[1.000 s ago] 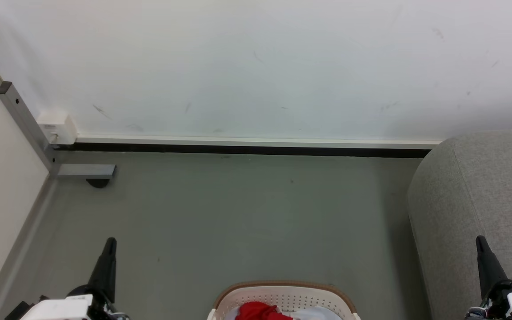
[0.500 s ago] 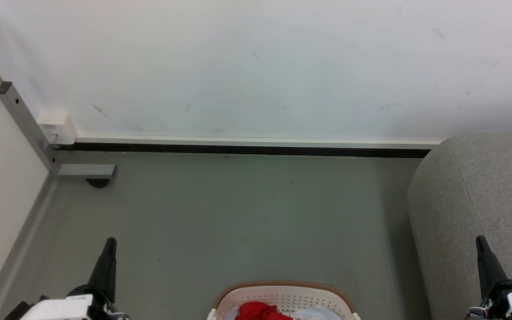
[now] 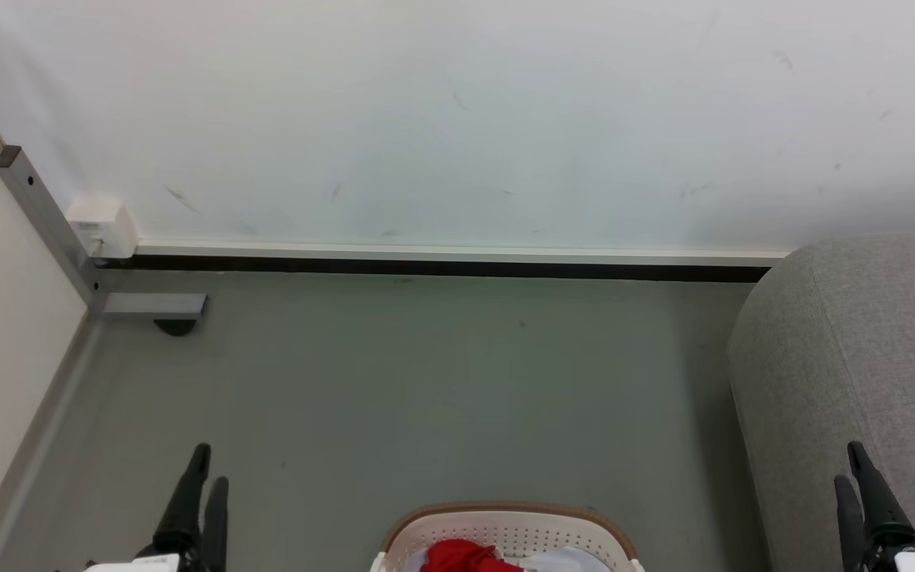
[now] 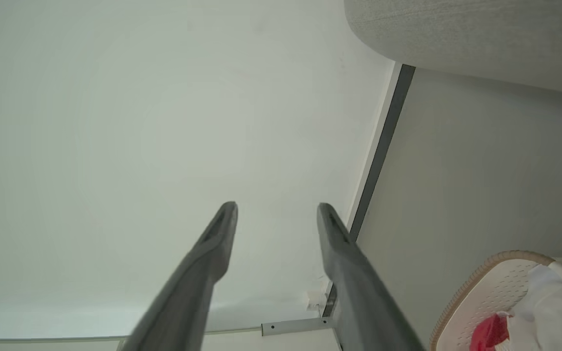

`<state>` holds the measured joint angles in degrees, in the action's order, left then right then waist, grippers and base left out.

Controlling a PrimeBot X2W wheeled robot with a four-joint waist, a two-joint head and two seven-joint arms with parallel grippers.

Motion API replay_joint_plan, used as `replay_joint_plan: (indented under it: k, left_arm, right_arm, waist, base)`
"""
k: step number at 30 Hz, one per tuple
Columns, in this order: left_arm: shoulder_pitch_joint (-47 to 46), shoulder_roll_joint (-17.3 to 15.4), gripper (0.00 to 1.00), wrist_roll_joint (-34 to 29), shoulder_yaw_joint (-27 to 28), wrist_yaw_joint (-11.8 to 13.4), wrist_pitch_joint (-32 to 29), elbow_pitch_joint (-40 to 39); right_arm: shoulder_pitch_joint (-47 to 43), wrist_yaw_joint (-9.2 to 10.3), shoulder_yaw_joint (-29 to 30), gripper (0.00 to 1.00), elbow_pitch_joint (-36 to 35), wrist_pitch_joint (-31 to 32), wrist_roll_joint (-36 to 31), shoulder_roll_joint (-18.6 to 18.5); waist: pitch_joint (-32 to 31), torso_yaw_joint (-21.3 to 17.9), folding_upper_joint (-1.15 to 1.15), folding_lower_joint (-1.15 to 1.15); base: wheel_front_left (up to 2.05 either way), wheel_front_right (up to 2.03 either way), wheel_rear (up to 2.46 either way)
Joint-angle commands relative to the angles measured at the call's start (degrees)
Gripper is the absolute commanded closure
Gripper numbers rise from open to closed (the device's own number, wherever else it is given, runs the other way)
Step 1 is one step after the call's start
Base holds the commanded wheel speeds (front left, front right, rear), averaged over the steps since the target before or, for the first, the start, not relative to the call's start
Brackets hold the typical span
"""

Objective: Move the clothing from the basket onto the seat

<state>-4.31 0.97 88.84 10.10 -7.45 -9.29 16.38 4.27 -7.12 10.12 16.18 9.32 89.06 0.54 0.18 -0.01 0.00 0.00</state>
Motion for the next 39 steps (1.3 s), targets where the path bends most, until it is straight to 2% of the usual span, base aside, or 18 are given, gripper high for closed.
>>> replay_joint_plan:
  k: [1,7,13,29,39]
  left_arm:
    - [-1.0,-0.3,0.00,-0.1,-0.5,0.0,0.7,-0.9]
    - [-1.3,-0.4,0.00,-1.7,-2.1,0.0,2.7,-0.9]
    - [-1.6,-0.4,0.00,-6.6,-3.1,0.0,4.5,-1.2]
    - [-1.4,-0.6,0.00,-27.4,-5.4,0.3,8.9,-3.3]
    - [-1.4,-1.3,0.00,-39.0,-7.0,0.2,11.1,-3.6]
  right_arm:
    - [0.8,-0.08,-0.3,0.00,-1.2,-0.7,-0.3,-0.2]
    - [0.0,-0.11,-1.6,0.00,-2.2,-2.7,-3.2,-0.6]
    - [-0.5,-0.14,-2.7,0.00,-4.0,-4.6,-10.2,-1.3]
    - [-2.2,-0.21,-7.1,0.00,-7.4,-9.0,-34.5,-4.4]
    - [-2.6,-0.25,-8.4,0.00,-7.5,-11.1,-44.7,-5.2]
  waist:
    - [0.0,0.0,0.00,0.00]
    - [0.0,0.0,0.00,0.00]
    - [0.0,-0.1,0.00,0.00]
    - [0.0,0.1,0.00,0.00]
    - [0.0,0.2,0.00,0.00]
  base:
    - [0.00,0.00,0.00]
    - [0.00,0.00,0.00]
    - [0.00,0.00,0.00]
    - [0.00,0.00,0.00]
    - [0.00,0.00,0.00]
